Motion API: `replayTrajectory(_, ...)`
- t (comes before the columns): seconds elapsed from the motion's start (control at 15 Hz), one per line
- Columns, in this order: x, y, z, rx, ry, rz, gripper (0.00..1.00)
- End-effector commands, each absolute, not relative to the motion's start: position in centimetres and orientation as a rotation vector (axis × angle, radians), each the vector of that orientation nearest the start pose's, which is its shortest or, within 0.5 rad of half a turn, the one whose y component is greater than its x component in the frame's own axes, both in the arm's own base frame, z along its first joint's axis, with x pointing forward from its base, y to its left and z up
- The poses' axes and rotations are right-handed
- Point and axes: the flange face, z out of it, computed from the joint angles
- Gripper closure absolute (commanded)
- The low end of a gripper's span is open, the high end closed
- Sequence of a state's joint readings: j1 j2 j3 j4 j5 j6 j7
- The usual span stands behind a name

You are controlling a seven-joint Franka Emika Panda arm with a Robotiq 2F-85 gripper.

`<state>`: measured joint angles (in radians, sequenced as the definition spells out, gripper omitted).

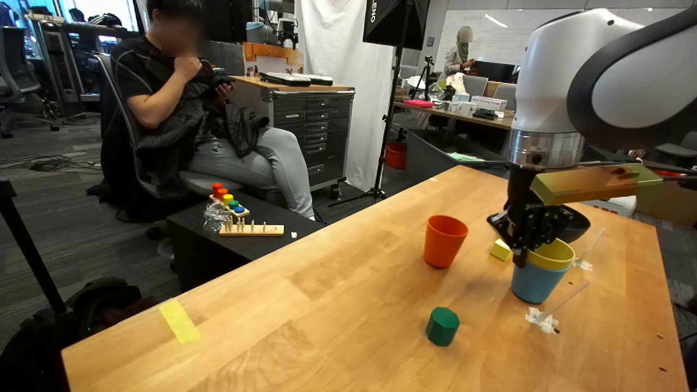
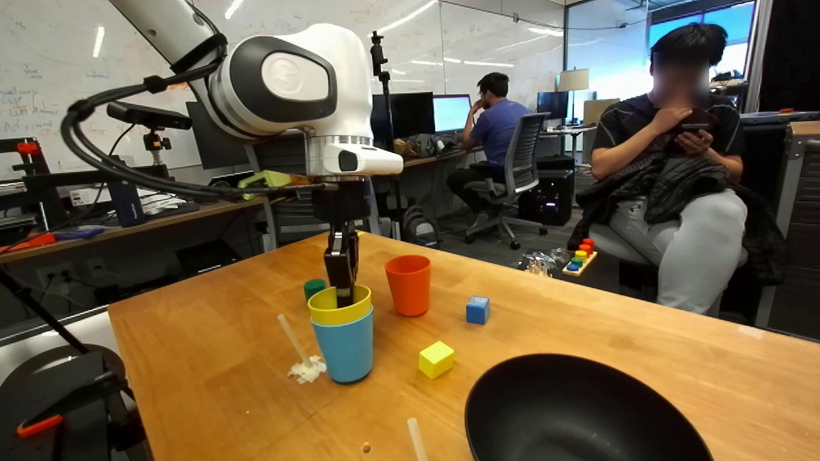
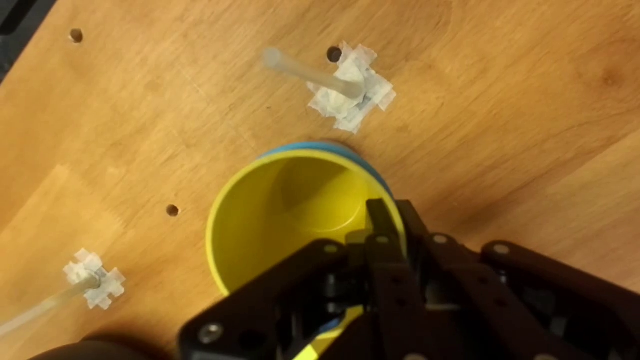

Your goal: Stack the three cups

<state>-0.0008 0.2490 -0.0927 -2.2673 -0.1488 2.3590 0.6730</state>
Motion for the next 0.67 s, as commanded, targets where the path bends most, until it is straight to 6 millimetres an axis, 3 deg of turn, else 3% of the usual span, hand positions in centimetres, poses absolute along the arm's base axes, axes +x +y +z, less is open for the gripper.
replayTrajectory(0.0,52.3,-5.0,24.0,-3.135,1.049,0.219,0.97)
replayTrajectory(0.4,52.7,-3.4,26.1,-3.119,0.992,0.224,0.97)
replayTrajectory(0.6,53.1,-2.4,28.2,-3.110,0.969,0.216,0.97)
